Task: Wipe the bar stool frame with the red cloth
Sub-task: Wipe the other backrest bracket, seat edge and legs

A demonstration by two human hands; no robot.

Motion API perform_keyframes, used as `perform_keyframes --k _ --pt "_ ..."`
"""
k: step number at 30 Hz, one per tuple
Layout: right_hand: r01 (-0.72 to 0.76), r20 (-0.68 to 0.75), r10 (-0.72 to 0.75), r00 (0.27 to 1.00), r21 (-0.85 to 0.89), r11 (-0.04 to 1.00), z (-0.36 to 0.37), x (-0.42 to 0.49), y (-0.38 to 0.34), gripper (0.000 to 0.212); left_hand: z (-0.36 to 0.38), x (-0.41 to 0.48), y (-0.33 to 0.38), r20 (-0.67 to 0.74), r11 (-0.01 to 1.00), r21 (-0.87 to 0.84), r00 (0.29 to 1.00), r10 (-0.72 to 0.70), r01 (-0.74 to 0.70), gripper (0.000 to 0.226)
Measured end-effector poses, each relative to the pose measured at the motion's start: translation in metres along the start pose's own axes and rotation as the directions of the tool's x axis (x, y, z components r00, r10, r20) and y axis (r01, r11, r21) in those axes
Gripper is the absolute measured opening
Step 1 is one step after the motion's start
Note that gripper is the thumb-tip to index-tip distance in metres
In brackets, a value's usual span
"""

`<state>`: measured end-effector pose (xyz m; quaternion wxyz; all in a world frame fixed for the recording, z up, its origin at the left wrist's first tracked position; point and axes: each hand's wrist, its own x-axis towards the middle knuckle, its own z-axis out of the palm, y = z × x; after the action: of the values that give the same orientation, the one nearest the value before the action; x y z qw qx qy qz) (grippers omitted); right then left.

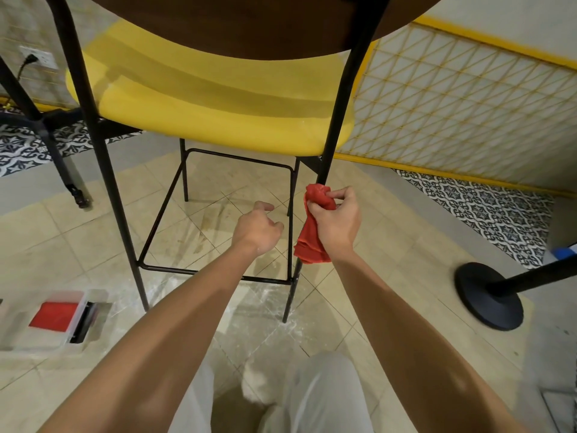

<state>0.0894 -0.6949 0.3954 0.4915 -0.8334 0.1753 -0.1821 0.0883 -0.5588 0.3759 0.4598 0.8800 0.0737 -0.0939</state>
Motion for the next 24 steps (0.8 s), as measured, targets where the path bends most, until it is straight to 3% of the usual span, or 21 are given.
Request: perform_keyframes --k 5,10,24 --pt "-0.077 0.059 0.083 0.995 -0.098 0.992 0.005 -0.01 0.024 0.032 -0.002 -0.003 -0.004 0.01 1.0 0.003 1.0 -0.003 0.003 0.044" --pt "-0.04 0.117 0.058 0.991 -0.152 0.988 -0.002 -0.009 0.033 0.027 -0.007 -0.002 -0.01 0.009 1.0 -0.003 1.0 -0.02 0.02 0.042" --pt "0.085 0.196 -0.081 0.977 -0.009 0.996 -0.022 0.005 0.02 0.029 0.002 0.004 -0.013 0.014 0.997 -0.043 0.998 -0.056 0.056 0.041"
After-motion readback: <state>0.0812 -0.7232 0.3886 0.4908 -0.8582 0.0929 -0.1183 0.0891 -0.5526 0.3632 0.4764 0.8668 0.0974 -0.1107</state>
